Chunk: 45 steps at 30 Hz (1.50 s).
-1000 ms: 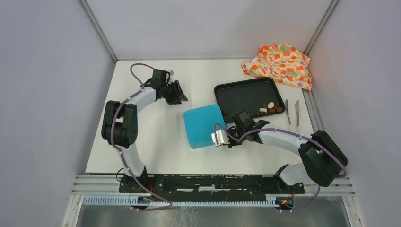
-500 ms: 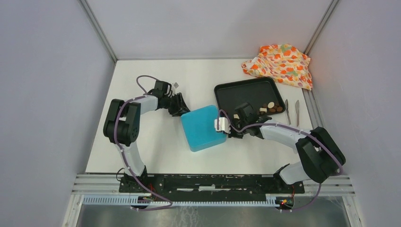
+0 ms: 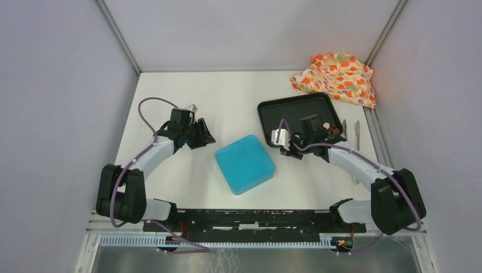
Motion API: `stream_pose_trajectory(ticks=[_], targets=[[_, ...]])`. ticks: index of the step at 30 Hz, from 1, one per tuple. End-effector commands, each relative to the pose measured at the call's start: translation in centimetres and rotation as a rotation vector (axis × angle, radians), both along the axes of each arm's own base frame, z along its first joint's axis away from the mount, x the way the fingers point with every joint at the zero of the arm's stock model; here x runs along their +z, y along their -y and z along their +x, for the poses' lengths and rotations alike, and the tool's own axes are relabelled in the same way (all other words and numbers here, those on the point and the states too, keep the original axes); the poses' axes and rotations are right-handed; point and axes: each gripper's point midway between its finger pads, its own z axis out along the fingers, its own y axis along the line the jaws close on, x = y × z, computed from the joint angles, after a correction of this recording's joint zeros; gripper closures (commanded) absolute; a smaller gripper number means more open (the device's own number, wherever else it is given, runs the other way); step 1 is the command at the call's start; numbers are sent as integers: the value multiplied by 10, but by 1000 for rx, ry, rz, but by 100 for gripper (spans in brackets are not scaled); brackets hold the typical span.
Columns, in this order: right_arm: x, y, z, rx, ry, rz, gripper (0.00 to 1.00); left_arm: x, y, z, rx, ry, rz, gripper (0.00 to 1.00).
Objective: Pack the chocolate
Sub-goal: Close the box lid on the packing box.
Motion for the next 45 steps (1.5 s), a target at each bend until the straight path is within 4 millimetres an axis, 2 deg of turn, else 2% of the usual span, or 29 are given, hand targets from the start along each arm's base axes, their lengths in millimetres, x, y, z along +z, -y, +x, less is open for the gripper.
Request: stream_pose_trajectory(ticks=[1, 3, 5, 7, 9, 14, 19, 25, 29, 32, 36, 41, 45], targets=[[45, -17, -50, 288, 14, 138, 82, 66, -40, 22, 168, 208, 143, 43], [50, -20, -78, 424, 13, 186, 80, 102, -38, 21, 137, 309, 121, 41], [49, -19, -108, 576, 38, 234, 75, 125, -32, 16, 90, 366, 98, 40], [43, -16, -130, 684, 77, 269, 72, 132, -31, 11, 47, 380, 108, 43], [35, -17, -134, 692, 96, 290, 75, 131, -33, 12, 30, 371, 136, 51], [10, -24, -119, 698, 176, 158, 83, 110, -20, 21, -89, 299, 138, 59], [-19, -30, -116, 707, 184, 54, 86, 64, -8, 19, -134, 181, 94, 60], [-20, -38, -87, 566, 225, 36, 86, 13, 3, 1, -173, -31, 55, 62], [-18, -46, -69, 477, 251, 37, 83, -7, 9, -11, -199, -114, 51, 62], [-19, -53, -62, 425, 230, 39, 82, -16, 13, -18, -221, -155, 57, 62], [-9, -58, -34, 258, 211, 43, 81, -24, 19, -32, -245, -196, 39, 63], [-7, -53, -6, 78, 199, 21, 78, -27, 29, -54, -258, -211, 22, 63], [-1, -36, 12, -37, 191, 29, 75, -18, 46, -67, -256, -184, -10, 63]])
